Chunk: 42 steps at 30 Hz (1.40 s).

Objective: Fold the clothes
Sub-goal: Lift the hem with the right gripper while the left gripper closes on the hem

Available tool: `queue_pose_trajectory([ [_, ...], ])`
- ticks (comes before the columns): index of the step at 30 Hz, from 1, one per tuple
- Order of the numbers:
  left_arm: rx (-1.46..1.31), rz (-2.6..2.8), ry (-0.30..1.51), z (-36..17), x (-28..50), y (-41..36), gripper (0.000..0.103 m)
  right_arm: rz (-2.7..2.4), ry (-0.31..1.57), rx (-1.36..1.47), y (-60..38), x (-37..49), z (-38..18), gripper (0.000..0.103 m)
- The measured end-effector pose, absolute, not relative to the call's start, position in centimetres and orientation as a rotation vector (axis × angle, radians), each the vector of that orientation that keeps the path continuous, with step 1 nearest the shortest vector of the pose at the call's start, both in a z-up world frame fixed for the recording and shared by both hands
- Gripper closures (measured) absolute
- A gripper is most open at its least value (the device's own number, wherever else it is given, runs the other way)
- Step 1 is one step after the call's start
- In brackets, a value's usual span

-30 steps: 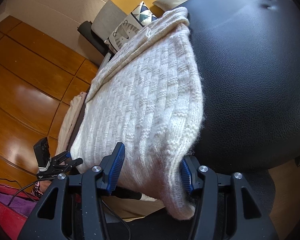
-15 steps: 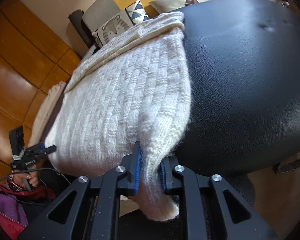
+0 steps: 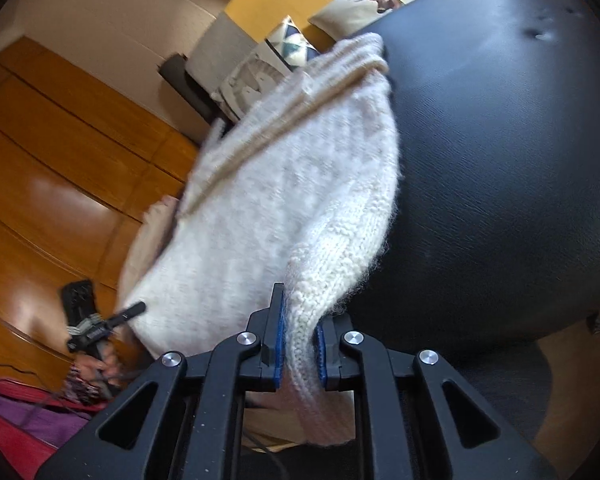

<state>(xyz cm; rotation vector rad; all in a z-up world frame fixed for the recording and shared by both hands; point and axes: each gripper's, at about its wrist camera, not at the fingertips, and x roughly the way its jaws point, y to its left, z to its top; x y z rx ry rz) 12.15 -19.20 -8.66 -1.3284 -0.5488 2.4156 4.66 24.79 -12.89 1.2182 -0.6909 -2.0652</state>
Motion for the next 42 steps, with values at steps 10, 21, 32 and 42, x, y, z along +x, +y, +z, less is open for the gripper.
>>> queue_pose_trajectory([
  [10,-1.145,2.313,-0.775,-6.2,14.5,-22.0,0.096,-1.892,-0.692,1.095,23.1,6.8,-10.0,0.091],
  [21,-1.005,2.238,-1.003,-4.9,18.9,-25.3,0.096,-1.747,-0.820,0.969,22.9,10.6,-8.7,0.095],
  [32,-0.904,2.148,-1.172,-4.7,14.8,-26.9,0.096,-1.787,-0.905,1.060,21.3,5.2,-10.7,0.097],
  [42,-0.786,2.026,-1.490,-5.3,5.9,-31.5,0.095,-1.894,-1.063,0.909,21.9,-4.7,-7.2,0.097],
])
